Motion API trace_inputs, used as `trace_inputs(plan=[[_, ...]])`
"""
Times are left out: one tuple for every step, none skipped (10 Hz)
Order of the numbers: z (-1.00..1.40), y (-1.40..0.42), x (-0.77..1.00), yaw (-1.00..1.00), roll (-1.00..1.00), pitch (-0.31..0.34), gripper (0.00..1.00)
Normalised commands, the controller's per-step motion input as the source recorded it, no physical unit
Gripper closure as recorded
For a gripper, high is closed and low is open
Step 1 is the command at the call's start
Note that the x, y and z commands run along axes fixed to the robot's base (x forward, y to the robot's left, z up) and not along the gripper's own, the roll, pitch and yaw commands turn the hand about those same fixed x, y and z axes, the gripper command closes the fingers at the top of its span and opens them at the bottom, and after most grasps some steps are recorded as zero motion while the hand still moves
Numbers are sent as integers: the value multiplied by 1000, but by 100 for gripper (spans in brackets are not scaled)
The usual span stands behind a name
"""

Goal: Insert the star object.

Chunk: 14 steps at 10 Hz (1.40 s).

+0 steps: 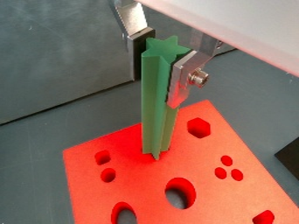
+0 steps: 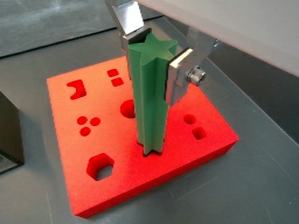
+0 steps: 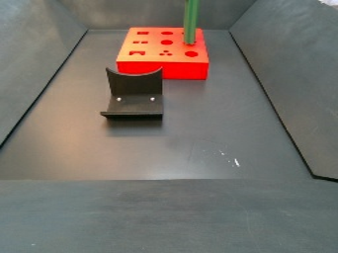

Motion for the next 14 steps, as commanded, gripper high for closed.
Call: trace_inputs(plan=[[-106,89,6,-163,0,0,100],[-37,3,0,-131,0,0,100],[-40,0,-11,-100,0,0,100],[-40,0,0,-126,31,0,100],[-40,-69,0,-194,99,0,100],[-43,-83,0,-297,110,0,100],[-6,-74,0,-334,64,0,100],[-29,-49,0,-234,20,0,100],[-71,-11,0,-169,0,0,100],[-86,0,0,-123,0,0,100],[-309,0,0,-111,0,-19,100],[-709,0,0,-77,93,-23,100],[-809,-63,0,-103,166,-3,100],[-749,-77,0,-103,201,0,100]])
